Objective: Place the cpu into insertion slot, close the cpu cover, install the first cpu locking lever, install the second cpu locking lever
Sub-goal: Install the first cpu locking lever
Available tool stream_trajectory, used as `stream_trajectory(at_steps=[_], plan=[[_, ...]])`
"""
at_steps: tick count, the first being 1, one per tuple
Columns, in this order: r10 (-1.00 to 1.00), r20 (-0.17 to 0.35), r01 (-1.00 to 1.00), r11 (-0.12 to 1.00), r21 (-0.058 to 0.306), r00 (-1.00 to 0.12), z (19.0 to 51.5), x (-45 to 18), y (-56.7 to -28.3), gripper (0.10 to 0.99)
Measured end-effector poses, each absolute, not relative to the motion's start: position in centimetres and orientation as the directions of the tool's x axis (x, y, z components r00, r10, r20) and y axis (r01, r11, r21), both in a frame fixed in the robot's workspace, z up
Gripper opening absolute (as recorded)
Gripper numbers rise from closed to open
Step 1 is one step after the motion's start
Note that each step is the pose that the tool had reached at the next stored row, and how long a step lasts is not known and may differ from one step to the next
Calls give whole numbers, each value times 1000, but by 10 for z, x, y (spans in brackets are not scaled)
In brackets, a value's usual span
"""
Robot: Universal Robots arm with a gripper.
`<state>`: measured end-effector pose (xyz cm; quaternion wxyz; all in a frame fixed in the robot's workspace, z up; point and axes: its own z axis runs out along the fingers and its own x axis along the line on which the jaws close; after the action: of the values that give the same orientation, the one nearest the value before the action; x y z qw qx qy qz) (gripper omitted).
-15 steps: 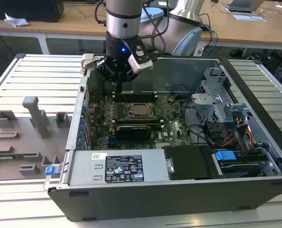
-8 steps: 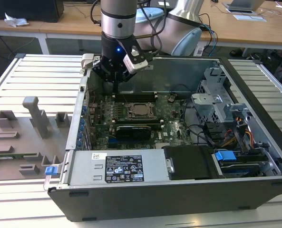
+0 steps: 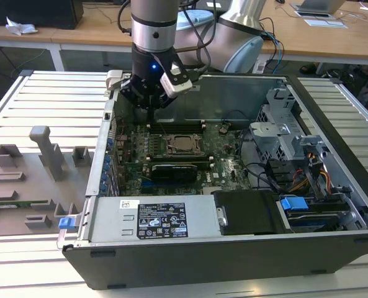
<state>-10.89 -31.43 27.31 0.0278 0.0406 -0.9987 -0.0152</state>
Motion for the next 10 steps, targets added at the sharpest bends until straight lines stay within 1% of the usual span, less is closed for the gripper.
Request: stream_trajectory(at_steps=[10], plan=[[-82,54,-80,996,33,-995,267,-109,-314,106]])
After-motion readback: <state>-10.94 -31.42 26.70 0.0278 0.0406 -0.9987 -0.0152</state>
